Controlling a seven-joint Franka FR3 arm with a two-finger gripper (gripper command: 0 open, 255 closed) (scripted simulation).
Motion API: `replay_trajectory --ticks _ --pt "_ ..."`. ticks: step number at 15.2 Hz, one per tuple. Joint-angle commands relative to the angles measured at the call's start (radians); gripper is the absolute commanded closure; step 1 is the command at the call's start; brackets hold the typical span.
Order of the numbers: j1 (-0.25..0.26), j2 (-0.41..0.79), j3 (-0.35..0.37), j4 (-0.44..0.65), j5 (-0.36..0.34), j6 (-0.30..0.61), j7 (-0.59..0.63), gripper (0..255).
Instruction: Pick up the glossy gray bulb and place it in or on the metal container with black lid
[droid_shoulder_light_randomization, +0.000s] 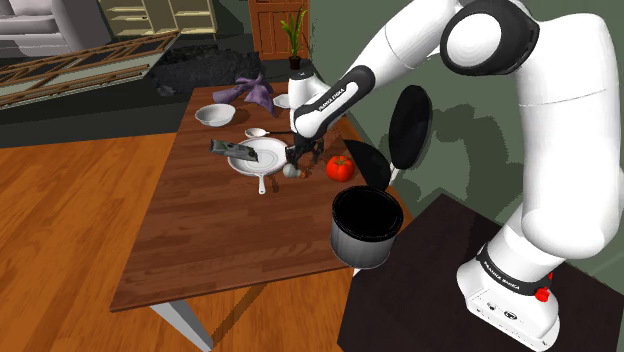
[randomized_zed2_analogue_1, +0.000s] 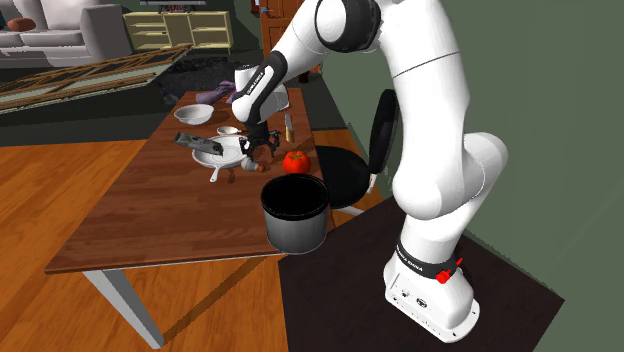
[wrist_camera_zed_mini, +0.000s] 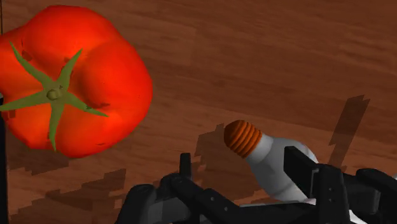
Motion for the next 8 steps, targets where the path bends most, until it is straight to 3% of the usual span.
replay_trajectory --ticks 1,4,5,8 --pt "-0.016 0.088 0.041 0.170 0.017 -0.154 -0.138 0" --pt "0.007 0.285 0.087 0.528 0.016 -0.430 -0.328 0" --pt "0.012 0.306 0.089 0.567 0.015 -0.458 -0.345 0" --pt "0.012 0.320 0.086 0.549 0.012 -0.426 -0.343 0"
